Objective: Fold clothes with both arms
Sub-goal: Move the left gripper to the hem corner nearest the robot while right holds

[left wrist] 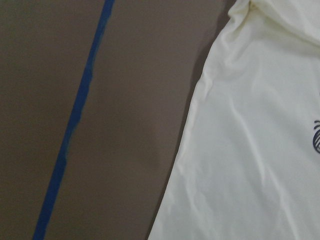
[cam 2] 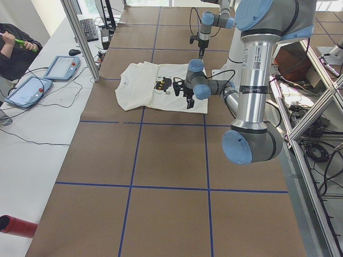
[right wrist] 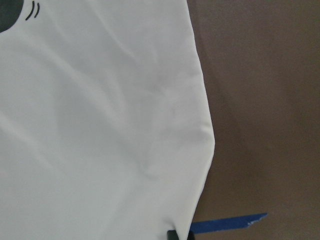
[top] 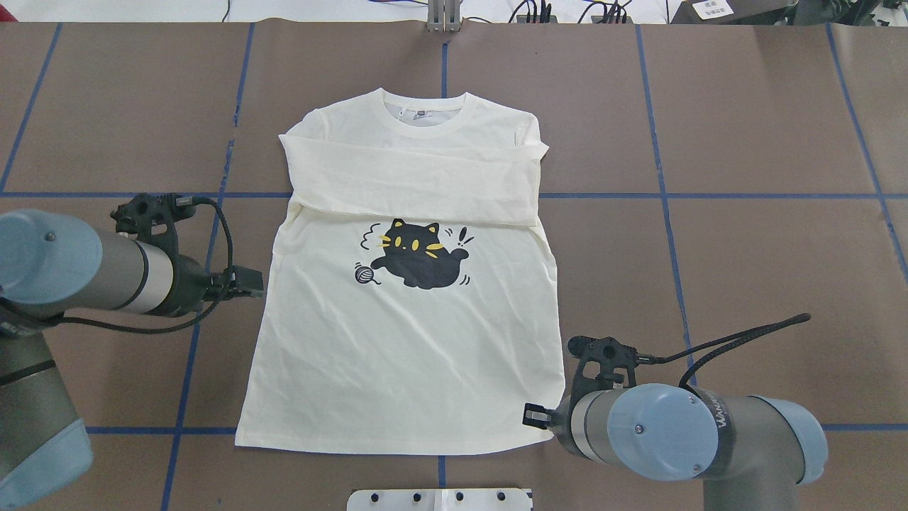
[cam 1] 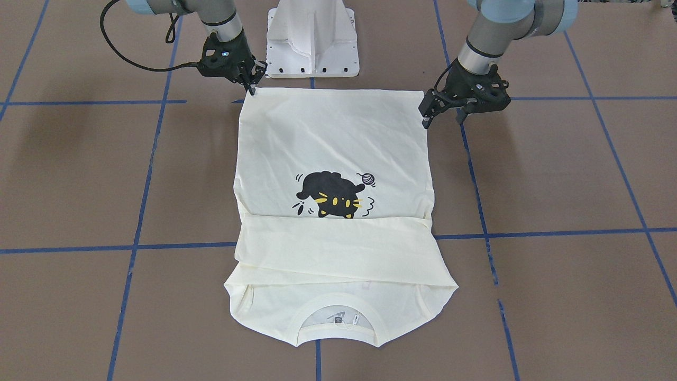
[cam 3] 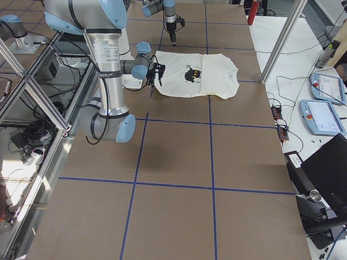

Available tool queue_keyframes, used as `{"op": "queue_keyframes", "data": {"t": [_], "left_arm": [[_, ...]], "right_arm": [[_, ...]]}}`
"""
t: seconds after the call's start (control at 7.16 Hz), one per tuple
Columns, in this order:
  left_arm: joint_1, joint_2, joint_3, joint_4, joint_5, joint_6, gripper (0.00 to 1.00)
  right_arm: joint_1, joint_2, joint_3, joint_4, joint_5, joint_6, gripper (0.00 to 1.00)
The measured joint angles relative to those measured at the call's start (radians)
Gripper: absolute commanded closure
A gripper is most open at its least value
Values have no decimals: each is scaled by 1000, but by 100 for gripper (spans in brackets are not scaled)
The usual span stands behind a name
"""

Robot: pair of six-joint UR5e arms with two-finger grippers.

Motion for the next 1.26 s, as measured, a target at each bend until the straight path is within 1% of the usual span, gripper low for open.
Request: {"op": "queue_keyframes", "data": {"t": [0.14,0.28,0.42,0.84,0.98,1.12,1.26], "left_arm": [[84,6,0,3,57,-88,3],[140,12,11,6,102,-133,4],[164,22,21,7,126,-149,6],[195,43,27,17,138,-157,10],[203,44,27,21,138,-157,13],[210,44,29,23,137,-157,18],[214,44,29,24,137,-158,31]], "right_arm": [[1,0,3,1,-1,0,100],[1,1,3,1,-3,-1,100],[2,1,2,1,-4,-2,100],[5,1,1,1,-4,-3,100],[7,1,1,0,-3,-4,100],[9,1,1,0,-2,-4,100],[10,1,1,0,-1,-4,100]]}}
